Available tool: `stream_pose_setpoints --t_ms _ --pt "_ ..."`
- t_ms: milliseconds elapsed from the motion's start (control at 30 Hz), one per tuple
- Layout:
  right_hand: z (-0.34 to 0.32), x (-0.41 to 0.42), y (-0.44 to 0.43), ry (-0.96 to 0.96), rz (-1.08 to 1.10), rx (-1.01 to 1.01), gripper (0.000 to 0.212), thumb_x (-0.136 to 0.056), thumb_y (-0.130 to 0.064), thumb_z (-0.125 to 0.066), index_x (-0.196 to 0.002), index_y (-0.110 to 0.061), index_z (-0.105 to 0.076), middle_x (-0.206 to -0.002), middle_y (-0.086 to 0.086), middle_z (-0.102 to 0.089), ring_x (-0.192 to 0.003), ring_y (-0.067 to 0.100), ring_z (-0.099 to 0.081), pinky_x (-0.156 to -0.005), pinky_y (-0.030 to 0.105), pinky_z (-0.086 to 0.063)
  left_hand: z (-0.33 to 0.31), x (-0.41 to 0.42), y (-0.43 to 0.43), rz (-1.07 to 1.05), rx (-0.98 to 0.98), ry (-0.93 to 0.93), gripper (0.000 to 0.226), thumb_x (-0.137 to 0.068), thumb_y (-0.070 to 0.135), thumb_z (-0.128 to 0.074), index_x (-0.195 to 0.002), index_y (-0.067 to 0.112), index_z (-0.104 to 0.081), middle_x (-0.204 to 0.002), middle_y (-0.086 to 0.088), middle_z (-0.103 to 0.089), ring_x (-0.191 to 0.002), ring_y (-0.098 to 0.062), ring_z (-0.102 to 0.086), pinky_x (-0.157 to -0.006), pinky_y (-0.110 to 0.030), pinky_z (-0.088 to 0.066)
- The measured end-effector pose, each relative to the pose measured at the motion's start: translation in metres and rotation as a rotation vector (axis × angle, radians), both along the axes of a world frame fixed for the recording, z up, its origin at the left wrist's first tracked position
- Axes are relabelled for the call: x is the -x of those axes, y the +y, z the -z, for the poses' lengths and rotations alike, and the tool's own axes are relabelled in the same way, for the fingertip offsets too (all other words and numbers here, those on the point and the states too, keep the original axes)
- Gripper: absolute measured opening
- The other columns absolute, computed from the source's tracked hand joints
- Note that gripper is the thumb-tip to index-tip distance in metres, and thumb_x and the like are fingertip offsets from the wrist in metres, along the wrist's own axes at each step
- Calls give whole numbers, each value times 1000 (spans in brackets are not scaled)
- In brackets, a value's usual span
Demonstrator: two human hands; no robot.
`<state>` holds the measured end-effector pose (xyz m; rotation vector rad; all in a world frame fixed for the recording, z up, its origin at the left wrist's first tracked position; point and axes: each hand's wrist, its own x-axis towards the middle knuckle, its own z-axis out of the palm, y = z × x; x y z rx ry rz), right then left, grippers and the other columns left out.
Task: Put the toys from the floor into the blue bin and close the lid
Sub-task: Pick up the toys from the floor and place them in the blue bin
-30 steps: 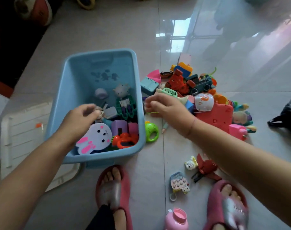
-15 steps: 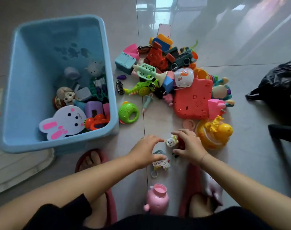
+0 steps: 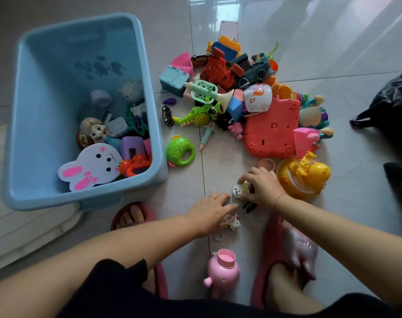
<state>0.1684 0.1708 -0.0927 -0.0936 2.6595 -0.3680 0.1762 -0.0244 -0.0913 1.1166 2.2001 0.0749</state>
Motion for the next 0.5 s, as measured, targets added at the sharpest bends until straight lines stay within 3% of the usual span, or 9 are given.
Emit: stream_pose_setpoints --t_ms 133,233,333,400,500 --pt "-2 -1 -5 29 216 217 35 -75 -46 -71 -103 -25 -65 -97 0 -56 -98 22 -54 -83 35 -40 -2 -2 -4 -59 -21 -50 65 -77 22 -66 -134 13 -38 -137 -11 -36 -118 -32 -40 -95 -43 -41" --pt "-26 8 -9 57 557 561 27 -76 -31 -75 -97 -17 -67 -92 3 -65 -83 16 -61 -76 26 -48 -20 4 -8 -332 -163 -102 63 -74 29 -67 -129 14 -42 -126 -6 -46 -116 -26 -42 -99 -35 -38" --pt "-76 31 -13 91 854 1006 17 -80 -21 -70 -95 -14 -65 -92 17 -68 -71 17 -65 -66 23 -56 -69 22 -3 -533 -392 -71 65 -72 36 -71 -128 18 -43 -122 0 -49 -115 -20 -44 -98 -27 -37" --pt "-116 54 -17 116 897 1166 24 -79 -26 -67 -98 -13 -63 -93 15 -67 -70 17 -66 -62 23 -57 -112 36 -3 -597 -534 -47 67 -70 41 -74 -126 21 -43 -120 4 -50 -113 -15 -45 -97 -27 -39" --pt "-170 90 -36 185 794 1253 32 -73 -35 -66 -97 -14 -61 -89 5 -66 -68 12 -66 -56 21 -54 -174 59 -24 -707 -682 5 65 -70 46 -76 -124 27 -45 -118 11 -52 -109 -5 -48 -95 -22 -42"
